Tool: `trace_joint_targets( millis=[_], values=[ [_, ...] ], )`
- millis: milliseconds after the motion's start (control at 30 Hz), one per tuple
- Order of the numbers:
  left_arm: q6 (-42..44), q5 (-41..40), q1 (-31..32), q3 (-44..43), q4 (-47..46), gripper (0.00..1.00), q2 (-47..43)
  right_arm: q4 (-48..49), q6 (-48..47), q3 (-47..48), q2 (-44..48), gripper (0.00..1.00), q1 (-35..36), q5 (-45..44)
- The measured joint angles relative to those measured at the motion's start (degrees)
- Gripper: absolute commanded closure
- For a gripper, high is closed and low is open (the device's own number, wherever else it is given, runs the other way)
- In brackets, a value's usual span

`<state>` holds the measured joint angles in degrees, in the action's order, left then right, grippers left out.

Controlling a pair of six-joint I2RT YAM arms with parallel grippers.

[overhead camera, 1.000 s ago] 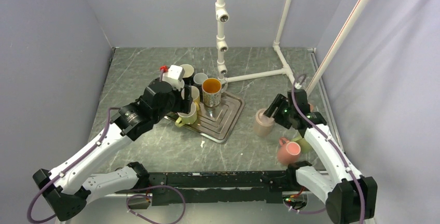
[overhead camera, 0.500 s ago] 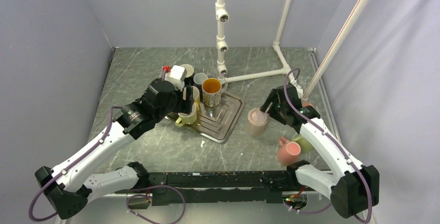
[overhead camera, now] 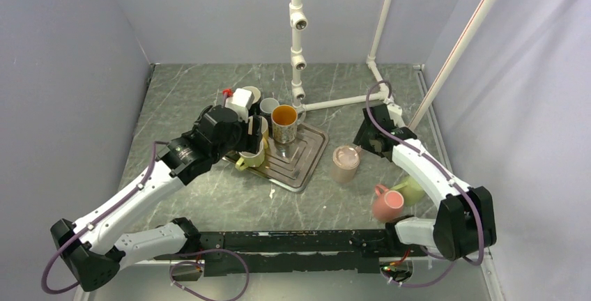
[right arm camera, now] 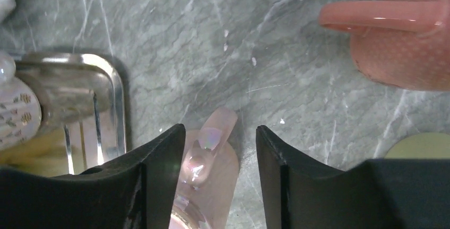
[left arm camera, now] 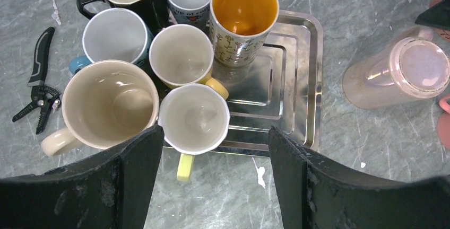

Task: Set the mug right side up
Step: Move the cup to the center of the board.

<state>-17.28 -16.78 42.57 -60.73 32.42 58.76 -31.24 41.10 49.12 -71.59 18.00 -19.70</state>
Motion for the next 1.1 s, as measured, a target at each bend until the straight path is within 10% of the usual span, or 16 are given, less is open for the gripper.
trace_joint_targets(
  millis=[1100],
  values=[
    [-13.90, 21.88, -0.02, 1.79, -4.74, 0.25, 8.00, -4.35, -9.86, -13.20, 14.23, 0.39, 2.51, 32.94]
  ],
)
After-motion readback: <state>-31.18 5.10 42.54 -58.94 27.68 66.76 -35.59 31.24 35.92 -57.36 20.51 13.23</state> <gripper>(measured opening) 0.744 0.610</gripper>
